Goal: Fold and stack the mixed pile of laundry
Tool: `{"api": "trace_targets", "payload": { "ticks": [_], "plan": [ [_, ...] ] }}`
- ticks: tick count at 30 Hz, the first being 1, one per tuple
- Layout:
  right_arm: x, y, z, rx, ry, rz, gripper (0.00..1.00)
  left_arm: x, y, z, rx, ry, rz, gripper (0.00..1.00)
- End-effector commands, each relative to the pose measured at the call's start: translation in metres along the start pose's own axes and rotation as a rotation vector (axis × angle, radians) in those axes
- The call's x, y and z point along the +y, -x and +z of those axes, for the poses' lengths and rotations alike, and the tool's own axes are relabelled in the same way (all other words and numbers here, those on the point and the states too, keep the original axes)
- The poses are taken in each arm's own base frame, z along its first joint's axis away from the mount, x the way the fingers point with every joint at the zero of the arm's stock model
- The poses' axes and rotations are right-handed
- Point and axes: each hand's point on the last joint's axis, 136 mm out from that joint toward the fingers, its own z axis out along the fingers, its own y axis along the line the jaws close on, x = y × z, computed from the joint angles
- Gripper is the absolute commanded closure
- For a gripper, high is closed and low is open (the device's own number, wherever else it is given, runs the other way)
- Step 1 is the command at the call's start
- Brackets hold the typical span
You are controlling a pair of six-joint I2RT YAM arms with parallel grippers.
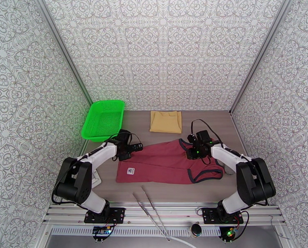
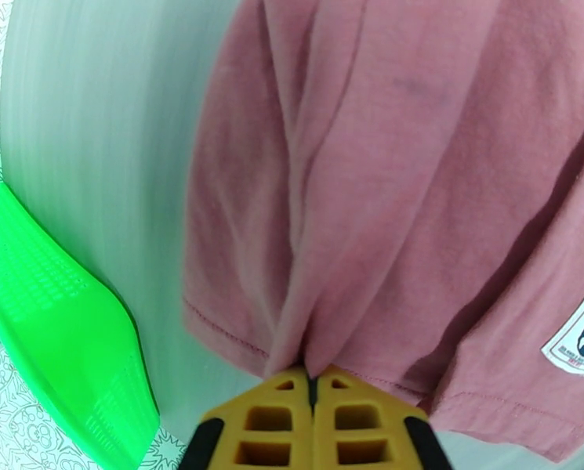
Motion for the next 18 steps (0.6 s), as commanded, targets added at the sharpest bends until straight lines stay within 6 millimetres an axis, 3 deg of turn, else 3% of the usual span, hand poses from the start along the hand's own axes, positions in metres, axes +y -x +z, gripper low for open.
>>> {"api": "trace_targets", "payload": {
  "ticks": [1,6,13,18],
  "plan": [
    [0.011,0.031,-0.007,-0.024,0.020,-0.020,0.65,-0.015,-0.009,0.012,0.051,-0.043,-0.001,0.78],
    [0.010,0.057,0.011,0.011,0.019,-0.041,0.64,-0.018,-0.012,0.018,0.070,-0.059,0.000,0.58],
    [0.011,0.071,0.048,0.067,0.073,-0.017,0.63,-0.012,-0.015,0.014,0.072,-0.049,-0.013,0.57],
    [0.019,0.074,0.063,0.072,0.126,0.002,0.63,-0.008,-0.016,0.011,0.064,-0.037,-0.025,0.57]
  ]
}}
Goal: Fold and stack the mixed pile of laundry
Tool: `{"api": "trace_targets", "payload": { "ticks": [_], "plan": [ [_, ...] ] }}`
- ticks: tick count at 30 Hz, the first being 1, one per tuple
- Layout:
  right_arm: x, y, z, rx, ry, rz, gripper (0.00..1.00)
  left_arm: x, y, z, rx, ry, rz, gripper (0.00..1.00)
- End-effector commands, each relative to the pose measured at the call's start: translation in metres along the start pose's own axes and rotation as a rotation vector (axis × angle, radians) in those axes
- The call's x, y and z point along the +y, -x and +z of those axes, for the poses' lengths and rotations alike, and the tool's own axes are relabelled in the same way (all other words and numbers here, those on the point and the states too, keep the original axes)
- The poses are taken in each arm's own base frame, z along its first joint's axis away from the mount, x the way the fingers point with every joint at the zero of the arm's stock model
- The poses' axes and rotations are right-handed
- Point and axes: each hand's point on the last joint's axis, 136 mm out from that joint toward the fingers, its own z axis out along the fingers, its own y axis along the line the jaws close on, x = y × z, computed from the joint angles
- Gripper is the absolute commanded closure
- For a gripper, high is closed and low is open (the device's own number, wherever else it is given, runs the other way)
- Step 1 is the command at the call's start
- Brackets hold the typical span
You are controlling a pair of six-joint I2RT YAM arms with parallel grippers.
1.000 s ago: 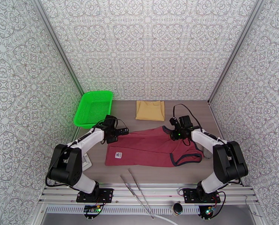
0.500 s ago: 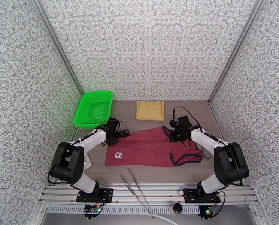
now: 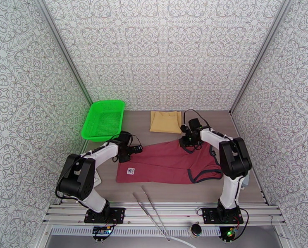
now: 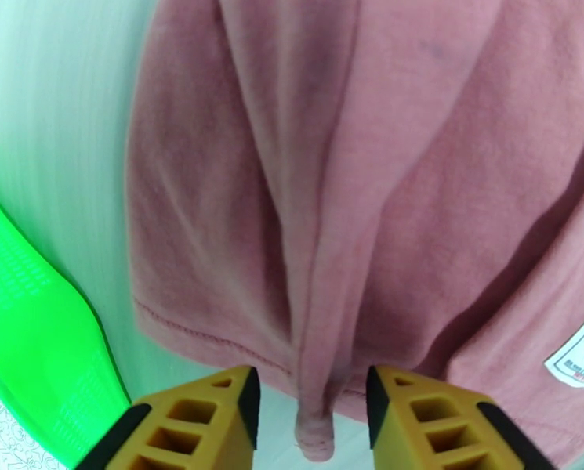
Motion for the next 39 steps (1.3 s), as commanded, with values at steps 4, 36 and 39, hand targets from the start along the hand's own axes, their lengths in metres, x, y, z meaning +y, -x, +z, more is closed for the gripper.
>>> {"api": "trace_targets", "payload": {
  "ticks": [4,36,39],
  "plan": [
    [0.018,0.013,0.007,-0.016,0.076,0.006,0.67,0.002,-0.007,-0.001,0.018,-0.004,-0.020,0.57],
    [0.026,-0.030,-0.046,-0.102,0.047,0.010,1.00,0.005,-0.020,0.005,0.025,-0.023,-0.065,0.56],
    [0.022,-0.047,-0.042,-0.075,0.039,0.022,1.00,0.005,-0.021,0.006,0.028,-0.025,-0.068,0.56]
  ]
}}
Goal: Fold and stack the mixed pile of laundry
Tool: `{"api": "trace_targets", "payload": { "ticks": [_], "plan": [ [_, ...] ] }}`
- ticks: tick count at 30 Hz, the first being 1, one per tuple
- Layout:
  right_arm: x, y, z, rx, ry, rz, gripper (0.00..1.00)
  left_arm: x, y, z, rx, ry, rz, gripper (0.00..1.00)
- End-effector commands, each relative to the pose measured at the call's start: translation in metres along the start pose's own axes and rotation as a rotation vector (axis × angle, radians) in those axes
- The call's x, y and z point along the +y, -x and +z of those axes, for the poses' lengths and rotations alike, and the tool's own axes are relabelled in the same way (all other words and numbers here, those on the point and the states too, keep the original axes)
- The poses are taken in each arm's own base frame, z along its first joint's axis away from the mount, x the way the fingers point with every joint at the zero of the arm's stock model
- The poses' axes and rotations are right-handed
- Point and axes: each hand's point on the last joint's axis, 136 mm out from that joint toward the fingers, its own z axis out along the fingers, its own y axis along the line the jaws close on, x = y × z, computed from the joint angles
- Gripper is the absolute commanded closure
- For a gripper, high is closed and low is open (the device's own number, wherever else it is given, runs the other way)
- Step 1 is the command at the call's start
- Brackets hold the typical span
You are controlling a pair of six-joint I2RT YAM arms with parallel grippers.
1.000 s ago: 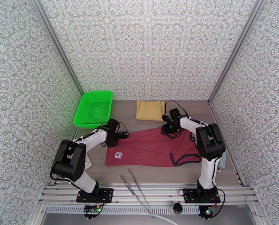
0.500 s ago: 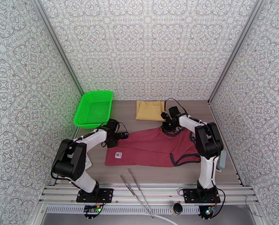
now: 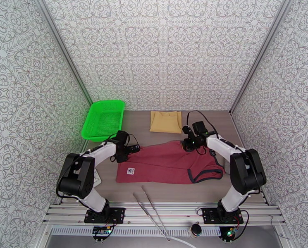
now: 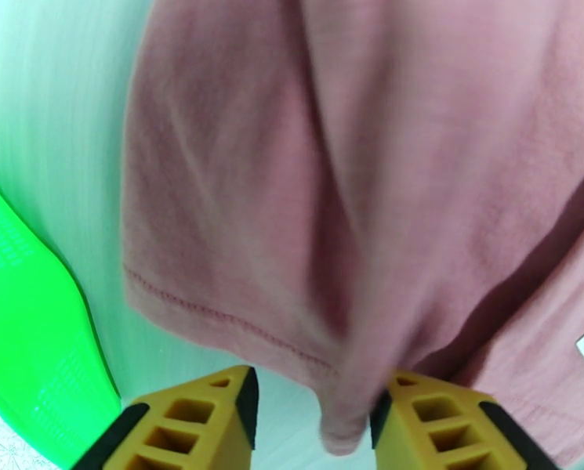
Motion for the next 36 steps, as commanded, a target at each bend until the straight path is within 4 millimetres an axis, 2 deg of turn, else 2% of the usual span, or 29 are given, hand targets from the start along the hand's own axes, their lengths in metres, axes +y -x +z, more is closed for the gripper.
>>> {"api": "trace_targets", "payload": {
  "ticks": [1,7,11,13,15,19,24,27,29,33,36],
  "plan": [
    [-0.006,-0.020,0.005,0.025,-0.024,0.023,1.00,0.000,-0.003,0.001,0.004,-0.015,-0.017,0.56],
    [-0.008,-0.047,0.003,0.052,-0.026,0.052,1.00,0.003,-0.007,0.003,0.012,-0.016,-0.030,0.56],
    [-0.004,-0.055,0.000,0.071,-0.008,0.062,0.94,0.003,-0.011,0.005,0.034,-0.020,-0.031,0.56],
    [-0.005,-0.057,0.000,0.086,-0.019,0.069,0.88,0.003,-0.013,0.005,0.046,-0.022,-0.028,0.56],
    [-0.008,-0.060,0.000,0.108,-0.038,0.077,0.76,0.003,-0.015,0.002,0.055,-0.023,-0.025,0.56],
    [-0.011,-0.061,-0.005,0.119,-0.065,0.096,0.65,0.008,-0.018,-0.009,0.078,-0.006,-0.028,0.56],
    [-0.004,-0.047,-0.033,0.078,-0.096,0.109,0.65,0.014,-0.024,-0.035,0.122,0.035,-0.049,0.55],
    [0.009,-0.024,-0.047,0.015,-0.059,0.104,0.69,0.026,-0.020,-0.058,0.098,0.082,-0.112,0.54],
    [0.015,-0.010,-0.048,-0.008,-0.035,0.115,0.80,0.036,-0.011,-0.074,0.036,0.111,-0.186,0.54],
    [0.011,0.007,-0.028,-0.015,-0.019,0.180,0.98,0.058,0.017,-0.107,-0.158,0.170,-0.362,0.57],
    [0.007,0.010,-0.005,-0.005,0.005,0.245,1.00,0.066,0.038,-0.128,-0.306,0.165,-0.502,0.57]
  ]
}}
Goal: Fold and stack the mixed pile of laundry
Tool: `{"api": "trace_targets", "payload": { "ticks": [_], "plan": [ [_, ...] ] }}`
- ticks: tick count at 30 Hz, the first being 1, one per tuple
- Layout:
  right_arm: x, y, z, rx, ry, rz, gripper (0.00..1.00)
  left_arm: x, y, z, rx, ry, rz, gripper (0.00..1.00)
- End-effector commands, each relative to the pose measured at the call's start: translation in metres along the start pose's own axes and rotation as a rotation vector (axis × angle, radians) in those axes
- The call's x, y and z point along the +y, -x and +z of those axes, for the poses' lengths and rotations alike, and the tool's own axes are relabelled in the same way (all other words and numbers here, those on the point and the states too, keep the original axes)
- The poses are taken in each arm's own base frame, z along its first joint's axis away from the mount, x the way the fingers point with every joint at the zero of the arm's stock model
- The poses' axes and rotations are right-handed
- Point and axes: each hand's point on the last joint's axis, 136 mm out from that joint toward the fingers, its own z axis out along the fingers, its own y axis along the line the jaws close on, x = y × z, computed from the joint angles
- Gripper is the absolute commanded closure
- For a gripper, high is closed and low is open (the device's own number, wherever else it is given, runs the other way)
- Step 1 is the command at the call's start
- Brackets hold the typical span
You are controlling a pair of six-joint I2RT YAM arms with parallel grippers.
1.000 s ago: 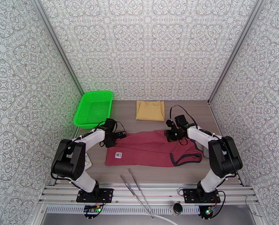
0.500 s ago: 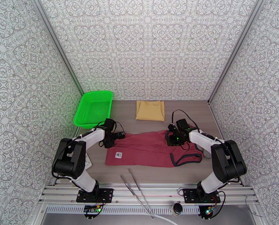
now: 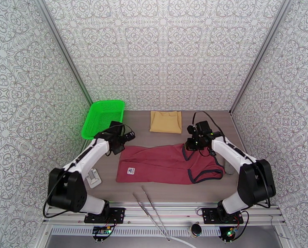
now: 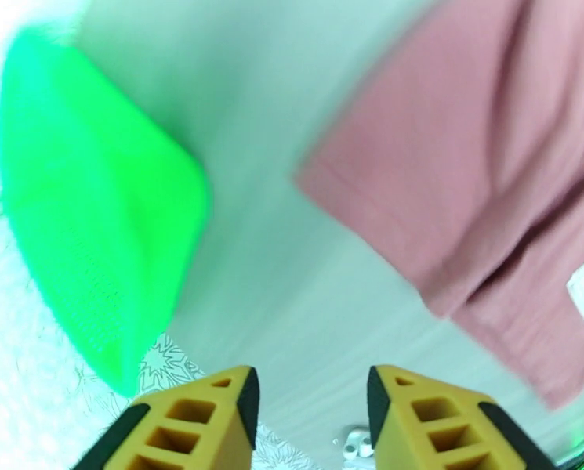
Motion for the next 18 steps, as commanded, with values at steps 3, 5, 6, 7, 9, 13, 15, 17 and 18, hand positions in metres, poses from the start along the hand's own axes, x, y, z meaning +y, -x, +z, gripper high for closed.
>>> {"api": "trace_targets", "payload": {
  "ticks": [3,5,6,7,9,13,15,17,18],
  "plan": [
    [-0.008,-0.007,0.043,0.058,0.021,0.129,1.00,-0.002,0.053,-0.039,-0.276,-0.074,-0.280,0.57],
    [-0.018,-0.016,0.051,0.084,-0.012,0.154,1.00,-0.004,0.067,-0.057,-0.383,-0.077,-0.317,0.54],
    [-0.024,-0.022,0.053,0.096,-0.034,0.165,1.00,-0.003,0.072,-0.066,-0.428,-0.068,-0.341,0.50],
    [-0.029,-0.026,0.055,0.103,-0.058,0.174,1.00,0.002,0.076,-0.076,-0.483,-0.044,-0.393,0.39],
    [-0.042,-0.036,0.056,0.110,-0.116,0.195,1.00,0.016,0.077,-0.090,-0.561,-0.008,-0.548,0.01],
    [-0.055,-0.038,0.044,0.085,-0.206,0.214,1.00,0.025,0.077,-0.105,-0.654,-0.143,-0.882,0.01],
    [-0.054,-0.029,0.028,0.048,-0.230,0.208,1.00,0.012,0.090,-0.107,-0.691,-0.349,-0.923,0.01],
    [-0.052,-0.019,0.003,-0.001,-0.267,0.188,0.98,0.000,0.099,-0.100,-0.671,-0.495,-0.970,0.01],
    [-0.053,-0.015,-0.010,-0.023,-0.290,0.178,0.93,-0.005,0.100,-0.092,-0.650,-0.529,-0.989,0.00]
  ]
}}
